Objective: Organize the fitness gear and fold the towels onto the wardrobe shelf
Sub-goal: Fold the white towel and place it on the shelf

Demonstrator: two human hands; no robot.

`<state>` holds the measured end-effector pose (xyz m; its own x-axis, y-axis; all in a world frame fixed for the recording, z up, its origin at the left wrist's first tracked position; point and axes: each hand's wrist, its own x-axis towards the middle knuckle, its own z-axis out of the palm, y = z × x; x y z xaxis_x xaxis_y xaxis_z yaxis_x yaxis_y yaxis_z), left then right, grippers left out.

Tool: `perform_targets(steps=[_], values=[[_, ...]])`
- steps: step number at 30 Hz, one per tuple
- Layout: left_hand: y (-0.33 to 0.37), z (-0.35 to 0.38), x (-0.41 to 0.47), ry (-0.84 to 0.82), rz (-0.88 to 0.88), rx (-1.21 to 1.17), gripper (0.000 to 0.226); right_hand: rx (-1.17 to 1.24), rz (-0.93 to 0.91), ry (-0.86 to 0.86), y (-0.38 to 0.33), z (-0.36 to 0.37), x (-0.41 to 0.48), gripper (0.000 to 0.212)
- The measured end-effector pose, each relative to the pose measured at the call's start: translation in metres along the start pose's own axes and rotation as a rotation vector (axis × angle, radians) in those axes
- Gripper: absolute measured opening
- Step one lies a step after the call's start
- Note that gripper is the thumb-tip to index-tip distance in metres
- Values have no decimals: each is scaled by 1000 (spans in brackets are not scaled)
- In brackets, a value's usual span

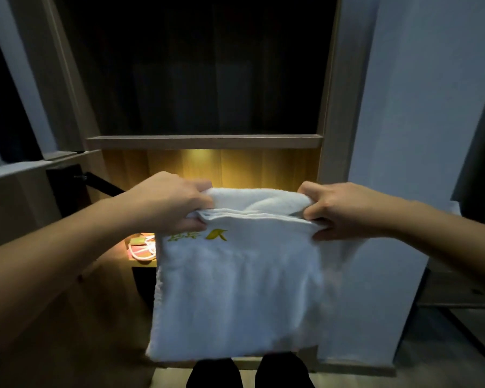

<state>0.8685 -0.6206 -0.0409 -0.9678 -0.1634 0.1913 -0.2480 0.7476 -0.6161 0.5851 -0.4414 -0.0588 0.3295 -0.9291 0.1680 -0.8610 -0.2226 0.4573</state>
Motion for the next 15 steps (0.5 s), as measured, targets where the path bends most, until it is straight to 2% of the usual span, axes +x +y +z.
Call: perform_targets(steps=[3, 5, 9, 12, 15], values=[[10, 2, 0, 1, 21, 11, 27, 62, 20, -143, -12, 12, -6, 27], [17, 5, 0, -2, 46, 5, 24, 86, 12, -170, -22, 22, -11, 30], [29, 15, -4, -43, 94, -34, 26, 97, 11, -187, -41, 47, -18, 30], [35, 21, -5, -79, 129, -47, 31, 172, 85, -163, -53, 65, -22, 29], [35, 27, -3, -70, 155, -44, 32, 352, 147, -109, -65, 72, -17, 48]])
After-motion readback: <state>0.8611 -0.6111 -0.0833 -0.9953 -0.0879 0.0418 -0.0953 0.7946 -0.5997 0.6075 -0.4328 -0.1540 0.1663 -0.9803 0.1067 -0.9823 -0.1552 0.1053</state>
